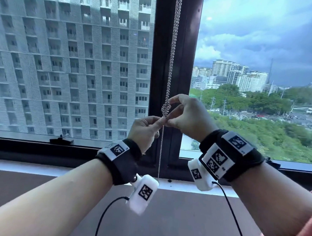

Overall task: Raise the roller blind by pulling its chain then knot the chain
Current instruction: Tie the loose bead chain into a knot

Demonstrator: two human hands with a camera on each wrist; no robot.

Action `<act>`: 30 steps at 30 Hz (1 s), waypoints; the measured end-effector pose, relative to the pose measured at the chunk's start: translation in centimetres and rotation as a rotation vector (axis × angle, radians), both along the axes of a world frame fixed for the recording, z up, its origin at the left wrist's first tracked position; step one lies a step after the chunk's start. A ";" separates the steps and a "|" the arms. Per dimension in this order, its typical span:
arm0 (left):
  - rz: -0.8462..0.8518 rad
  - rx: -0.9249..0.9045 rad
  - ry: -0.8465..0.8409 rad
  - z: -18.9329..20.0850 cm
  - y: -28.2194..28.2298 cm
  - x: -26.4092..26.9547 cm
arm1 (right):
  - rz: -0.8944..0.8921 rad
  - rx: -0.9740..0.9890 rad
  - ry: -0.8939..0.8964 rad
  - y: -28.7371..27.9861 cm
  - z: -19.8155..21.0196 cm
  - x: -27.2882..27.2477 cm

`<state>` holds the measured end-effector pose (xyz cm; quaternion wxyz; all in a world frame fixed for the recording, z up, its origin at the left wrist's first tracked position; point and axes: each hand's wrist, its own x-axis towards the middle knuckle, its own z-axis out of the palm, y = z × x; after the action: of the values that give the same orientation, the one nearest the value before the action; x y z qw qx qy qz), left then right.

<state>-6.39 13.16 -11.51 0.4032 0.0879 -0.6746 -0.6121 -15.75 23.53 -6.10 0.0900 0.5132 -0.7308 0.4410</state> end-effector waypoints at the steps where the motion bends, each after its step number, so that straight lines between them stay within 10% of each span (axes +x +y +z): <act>1: -0.011 0.012 -0.002 0.0 0.1 0.1 | -0.010 -0.029 0.033 0.0 -0.1 0.0; 30: -0.039 0.125 0.074 0.6 2.1 -0.7 | -0.024 -0.324 0.042 -0.1 0.9 -0.4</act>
<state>-7.13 15.30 -10.87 0.4094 0.0770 -0.6212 -0.6638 -16.17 23.48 -5.22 0.1921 0.4924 -0.6542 0.5409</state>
